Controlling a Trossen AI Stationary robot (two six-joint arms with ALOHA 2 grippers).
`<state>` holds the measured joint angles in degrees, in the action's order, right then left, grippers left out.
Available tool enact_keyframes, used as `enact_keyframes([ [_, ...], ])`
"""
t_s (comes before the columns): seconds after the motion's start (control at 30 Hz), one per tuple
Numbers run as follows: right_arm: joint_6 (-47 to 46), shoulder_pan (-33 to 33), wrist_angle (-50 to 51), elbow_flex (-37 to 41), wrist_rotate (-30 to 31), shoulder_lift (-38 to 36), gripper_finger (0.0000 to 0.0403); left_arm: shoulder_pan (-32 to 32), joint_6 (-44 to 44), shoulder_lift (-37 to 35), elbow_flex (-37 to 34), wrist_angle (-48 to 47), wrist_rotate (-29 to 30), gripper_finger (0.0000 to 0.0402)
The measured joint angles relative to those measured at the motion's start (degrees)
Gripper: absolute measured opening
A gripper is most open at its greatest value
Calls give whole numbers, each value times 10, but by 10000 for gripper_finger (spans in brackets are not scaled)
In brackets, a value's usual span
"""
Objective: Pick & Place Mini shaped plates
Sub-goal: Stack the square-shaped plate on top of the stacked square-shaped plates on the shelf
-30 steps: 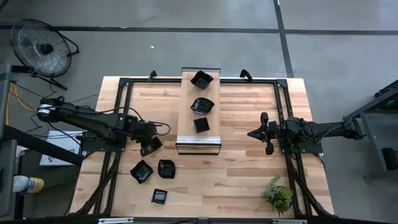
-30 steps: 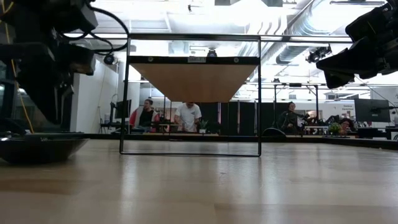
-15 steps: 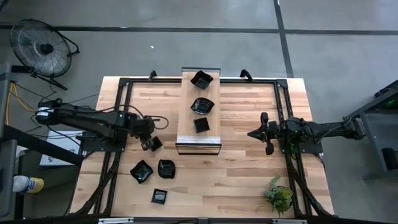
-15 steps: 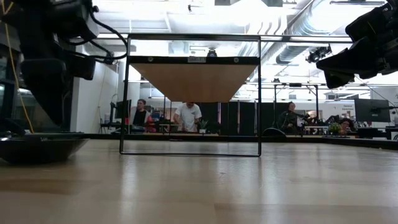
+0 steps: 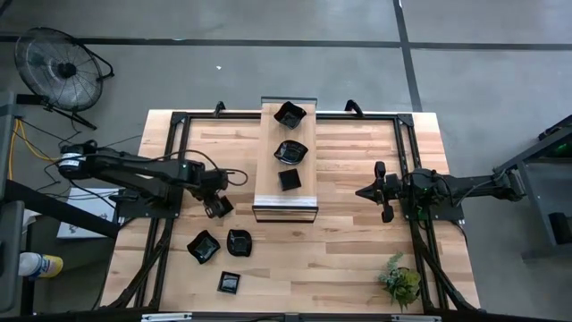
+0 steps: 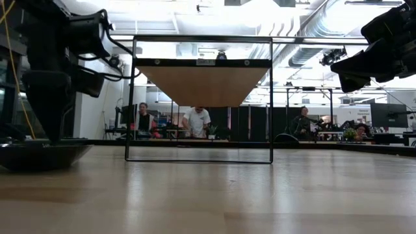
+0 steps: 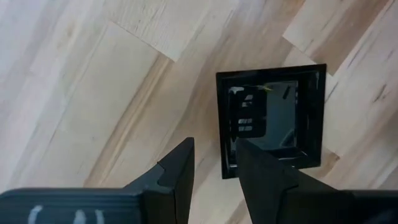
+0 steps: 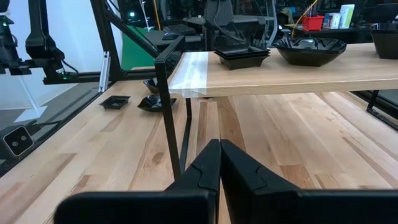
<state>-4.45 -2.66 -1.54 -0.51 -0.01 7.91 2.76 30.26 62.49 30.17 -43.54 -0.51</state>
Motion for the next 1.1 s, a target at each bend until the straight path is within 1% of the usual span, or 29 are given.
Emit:
enact_keyframes([
  [0.2,0,0,0,0,0,0,7,-1,-2,30,0,25,-1,115],
  [0.63,0,0,0,0,0,0,8,-1,-15,69,0,34,-4,115],
  [1.1,0,0,0,0,0,0,4,-1,-15,71,0,41,-4,115],
])
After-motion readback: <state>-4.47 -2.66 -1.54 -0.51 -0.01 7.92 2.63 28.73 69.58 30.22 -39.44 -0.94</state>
